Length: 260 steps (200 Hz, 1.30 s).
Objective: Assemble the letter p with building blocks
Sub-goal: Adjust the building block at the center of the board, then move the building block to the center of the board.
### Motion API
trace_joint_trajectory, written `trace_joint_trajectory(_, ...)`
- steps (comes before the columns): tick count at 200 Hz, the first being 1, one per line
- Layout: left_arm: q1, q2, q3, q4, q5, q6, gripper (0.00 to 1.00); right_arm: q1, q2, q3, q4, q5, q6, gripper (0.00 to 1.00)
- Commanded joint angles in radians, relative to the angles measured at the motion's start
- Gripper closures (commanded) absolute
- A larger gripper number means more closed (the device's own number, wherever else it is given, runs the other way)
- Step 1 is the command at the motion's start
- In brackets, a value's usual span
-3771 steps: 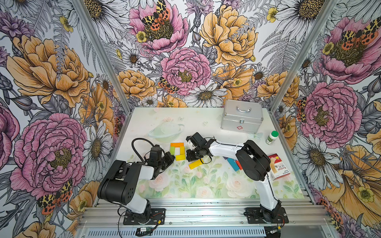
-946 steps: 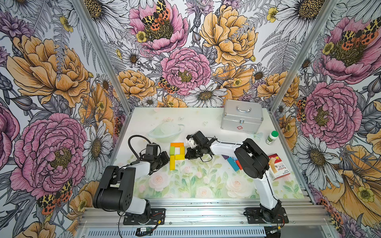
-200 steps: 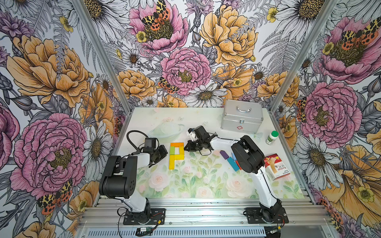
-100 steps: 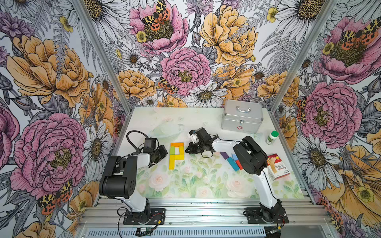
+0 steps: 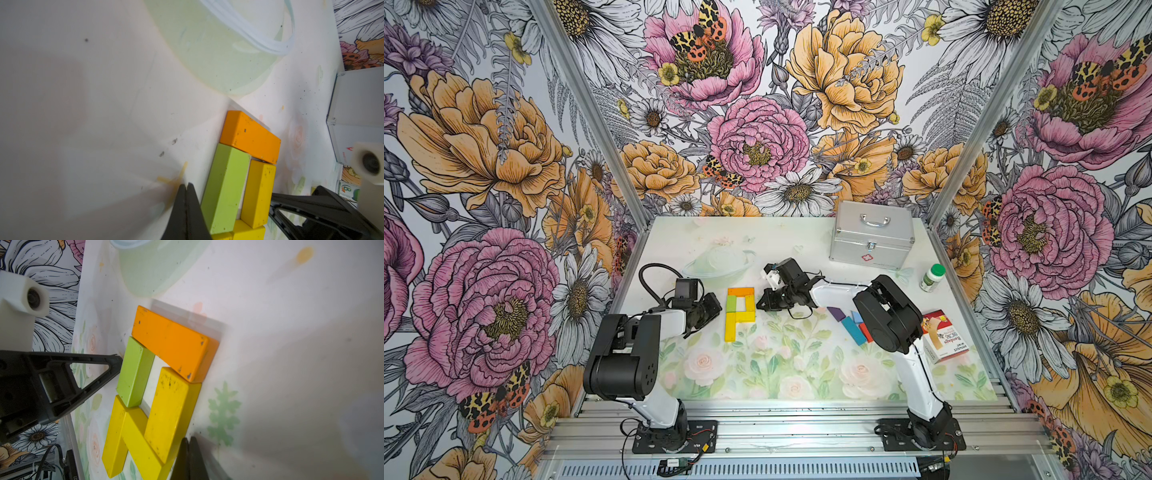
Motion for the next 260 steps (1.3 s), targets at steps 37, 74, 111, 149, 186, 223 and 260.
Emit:
trace_joint_trajectory(37,0.011,-0.014,-0.019,-0.012,0.004,0.016,0.97,0.019,0.064,-0.027,-0.156,0.048,-0.01,0.98)
trace_joint_trajectory(74,0.011,-0.027,-0.02,-0.01,-0.002,0.013,0.97,0.02,0.063,-0.017,-0.158,0.045,-0.011,0.98)
trace_joint_trajectory(111,0.012,-0.046,-0.026,-0.01,-0.012,0.011,0.97,0.022,0.067,-0.012,-0.157,0.043,-0.009,0.98)
trace_joint_trajectory(149,0.013,-0.069,-0.04,-0.01,-0.03,0.011,0.98,0.019,0.054,-0.025,-0.156,0.064,-0.01,0.97)
trace_joint_trajectory(186,0.011,-0.135,-0.061,-0.008,-0.058,0.005,0.98,0.013,-0.052,-0.082,-0.155,0.178,-0.036,0.93)
trace_joint_trajectory(223,-0.044,-0.223,-0.074,-0.009,-0.098,0.003,0.99,-0.013,-0.256,-0.185,-0.157,0.401,-0.086,0.71)
trace_joint_trajectory(260,-0.169,-0.337,-0.068,-0.011,-0.164,0.0,0.98,-0.087,-0.419,-0.336,-0.166,0.568,-0.074,0.01)
